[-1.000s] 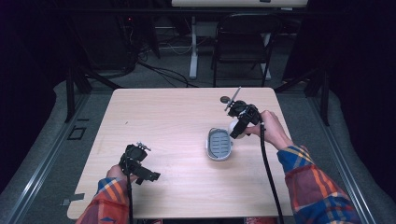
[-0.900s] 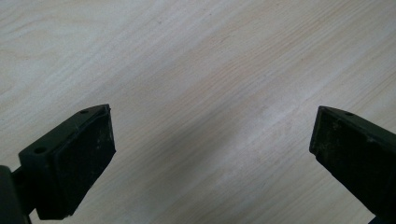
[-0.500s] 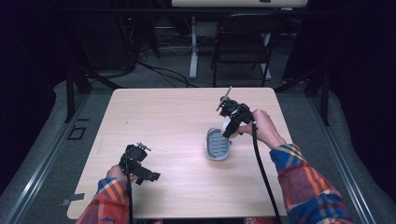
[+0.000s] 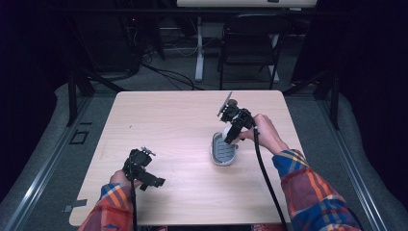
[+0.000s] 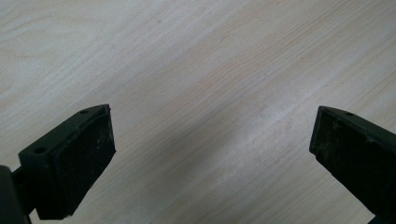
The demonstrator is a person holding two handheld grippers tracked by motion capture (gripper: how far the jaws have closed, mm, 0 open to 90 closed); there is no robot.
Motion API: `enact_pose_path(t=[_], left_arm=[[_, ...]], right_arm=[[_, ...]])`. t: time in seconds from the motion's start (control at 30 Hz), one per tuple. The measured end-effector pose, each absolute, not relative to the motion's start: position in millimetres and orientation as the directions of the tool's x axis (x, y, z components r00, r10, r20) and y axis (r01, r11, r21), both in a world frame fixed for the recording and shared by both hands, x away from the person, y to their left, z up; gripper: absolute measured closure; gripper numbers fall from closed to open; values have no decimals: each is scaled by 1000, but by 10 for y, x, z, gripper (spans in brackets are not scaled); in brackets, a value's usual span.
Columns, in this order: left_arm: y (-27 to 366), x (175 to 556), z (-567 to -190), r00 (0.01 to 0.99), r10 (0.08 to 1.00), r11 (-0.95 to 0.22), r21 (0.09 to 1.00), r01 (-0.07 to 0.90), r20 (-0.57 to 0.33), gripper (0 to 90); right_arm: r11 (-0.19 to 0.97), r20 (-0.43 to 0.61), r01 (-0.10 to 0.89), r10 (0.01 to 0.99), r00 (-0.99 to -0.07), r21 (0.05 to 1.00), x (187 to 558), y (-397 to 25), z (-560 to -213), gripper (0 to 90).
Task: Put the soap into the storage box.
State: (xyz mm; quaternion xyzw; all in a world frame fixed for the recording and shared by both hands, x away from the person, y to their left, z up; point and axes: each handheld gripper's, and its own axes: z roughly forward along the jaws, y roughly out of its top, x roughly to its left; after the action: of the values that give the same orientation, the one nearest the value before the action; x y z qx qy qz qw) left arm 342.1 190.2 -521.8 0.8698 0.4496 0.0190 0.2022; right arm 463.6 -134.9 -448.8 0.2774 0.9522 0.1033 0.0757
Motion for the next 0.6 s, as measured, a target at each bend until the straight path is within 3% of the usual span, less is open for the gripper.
enact_pose_path(t=[0.6], left_arm=[[1902,3422,-5218,596,789,-515,368,774,-150,1]], right_arm=[[854,-77,489,508,-858,179,4643,-1170,-4789,235]])
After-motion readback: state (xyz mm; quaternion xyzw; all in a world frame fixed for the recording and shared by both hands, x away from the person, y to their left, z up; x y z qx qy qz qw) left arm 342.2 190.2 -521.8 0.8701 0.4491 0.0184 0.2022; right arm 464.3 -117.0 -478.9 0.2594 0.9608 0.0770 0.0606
